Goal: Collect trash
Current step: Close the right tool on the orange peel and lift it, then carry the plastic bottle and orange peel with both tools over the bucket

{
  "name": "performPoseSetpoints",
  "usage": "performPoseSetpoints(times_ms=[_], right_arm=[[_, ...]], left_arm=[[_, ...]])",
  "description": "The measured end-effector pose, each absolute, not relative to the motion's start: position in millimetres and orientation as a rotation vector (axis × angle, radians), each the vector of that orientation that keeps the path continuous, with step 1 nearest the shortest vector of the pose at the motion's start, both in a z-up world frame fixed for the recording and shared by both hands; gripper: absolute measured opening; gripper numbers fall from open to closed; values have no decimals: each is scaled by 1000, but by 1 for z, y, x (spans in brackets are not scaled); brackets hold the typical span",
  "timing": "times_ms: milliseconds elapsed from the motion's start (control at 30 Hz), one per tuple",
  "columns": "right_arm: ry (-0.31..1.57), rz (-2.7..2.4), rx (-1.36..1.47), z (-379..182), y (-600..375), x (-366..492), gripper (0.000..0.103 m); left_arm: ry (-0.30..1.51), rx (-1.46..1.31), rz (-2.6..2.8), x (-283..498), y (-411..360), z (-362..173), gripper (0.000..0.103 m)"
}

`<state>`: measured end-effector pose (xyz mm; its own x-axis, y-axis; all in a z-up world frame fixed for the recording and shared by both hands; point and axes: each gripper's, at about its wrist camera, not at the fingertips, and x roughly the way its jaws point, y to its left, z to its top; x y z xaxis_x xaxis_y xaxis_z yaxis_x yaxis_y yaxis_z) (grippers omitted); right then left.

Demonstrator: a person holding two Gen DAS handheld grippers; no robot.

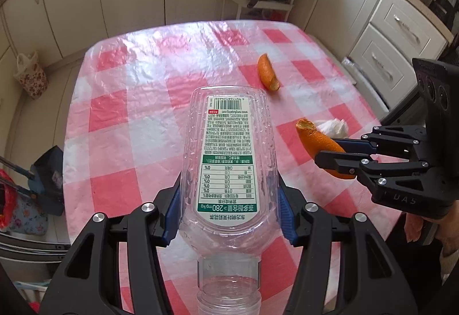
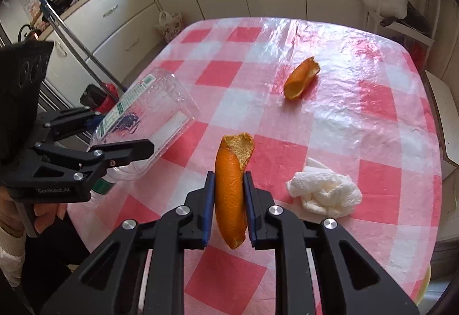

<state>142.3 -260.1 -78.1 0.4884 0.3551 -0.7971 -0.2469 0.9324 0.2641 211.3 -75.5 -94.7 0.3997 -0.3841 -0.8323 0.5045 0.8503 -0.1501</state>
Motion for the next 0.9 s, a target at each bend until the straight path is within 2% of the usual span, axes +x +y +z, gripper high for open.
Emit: performPoseSetpoints(times_ms=[333, 600, 733, 900], right_arm=[[786, 344, 178, -25, -292, 82, 20], [629, 198, 256, 28, -388, 0, 20], [641, 68, 307, 12, -448, -39, 20], [713, -78, 420, -43, -512, -78, 20]], left_arm=[[882, -9, -673, 153, -105, -56, 53], [863, 58, -843, 112, -198, -31, 53], [851, 117, -957, 85, -261, -22, 53], [875, 238, -1075, 59, -342, -31, 53]])
